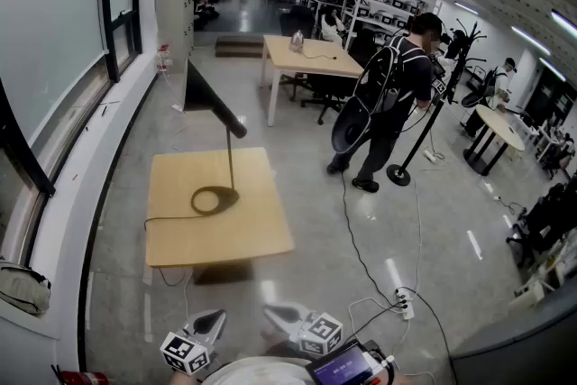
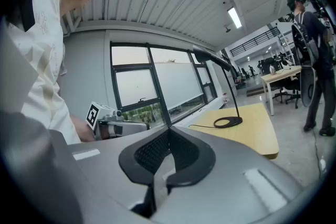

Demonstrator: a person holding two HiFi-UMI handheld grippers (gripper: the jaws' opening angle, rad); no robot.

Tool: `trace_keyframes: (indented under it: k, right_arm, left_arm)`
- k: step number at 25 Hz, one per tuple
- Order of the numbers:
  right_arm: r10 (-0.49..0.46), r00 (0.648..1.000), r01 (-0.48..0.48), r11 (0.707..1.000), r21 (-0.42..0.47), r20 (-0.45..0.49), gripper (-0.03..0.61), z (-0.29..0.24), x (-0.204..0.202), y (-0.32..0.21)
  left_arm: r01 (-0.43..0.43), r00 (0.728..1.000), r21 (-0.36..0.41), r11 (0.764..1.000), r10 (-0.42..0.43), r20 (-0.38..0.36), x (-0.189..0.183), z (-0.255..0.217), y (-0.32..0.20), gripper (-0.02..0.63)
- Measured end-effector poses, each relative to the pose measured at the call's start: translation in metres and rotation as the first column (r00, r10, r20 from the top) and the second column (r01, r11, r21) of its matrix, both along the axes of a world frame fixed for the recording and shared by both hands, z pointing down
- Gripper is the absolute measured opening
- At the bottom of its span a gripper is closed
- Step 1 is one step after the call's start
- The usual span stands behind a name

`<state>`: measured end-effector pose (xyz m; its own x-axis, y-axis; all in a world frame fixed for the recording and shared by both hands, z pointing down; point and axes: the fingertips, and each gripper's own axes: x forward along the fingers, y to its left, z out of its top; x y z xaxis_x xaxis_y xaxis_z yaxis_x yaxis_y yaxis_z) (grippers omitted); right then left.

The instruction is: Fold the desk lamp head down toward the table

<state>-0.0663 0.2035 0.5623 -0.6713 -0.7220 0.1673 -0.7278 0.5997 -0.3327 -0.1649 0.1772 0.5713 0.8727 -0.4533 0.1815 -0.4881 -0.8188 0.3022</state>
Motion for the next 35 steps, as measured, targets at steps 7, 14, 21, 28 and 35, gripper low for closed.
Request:
trace_keyframes:
  k: [7,14,21,28,35]
  right_arm:
    - [0.06,0.998,-0.062,0.995,0.079,0.025,0.012,-0.025,0.048,-0.009]
    - [0.03,1.0,-0.029,0.995,0.091,-0.005,0.012,-0.033,0.032,-0.014]
    - [0.035,0.999,-0.034,0.995,0.09,-0.016,0.012,-0.028,0.033,-0.015]
    - [0.022,1.0,-0.02,0.995,0.1,-0.018,0.012,-0.035,0.036,-0.021]
    - [0.036,0.999,-0.038,0.994,0.1,0.02,0.011,-0.037,0.042,-0.036]
  left_arm:
    - [-0.004,0.999,0.053,0.999,0.006,-0.04,0.042,-0.013,-0.012,0.002]
    - [0.026,0.999,0.048,0.998,-0.025,-0.025,0.026,-0.024,-0.017,0.002]
    - [0.027,1.0,0.059,0.998,-0.027,-0.006,0.027,-0.025,-0.012,0.002]
    - [0.049,0.999,0.087,0.995,-0.047,-0.018,0.031,-0.035,-0.015,0.002]
    - [0.078,0.997,0.082,0.994,-0.076,-0.025,0.026,-0.042,-0.026,0.002]
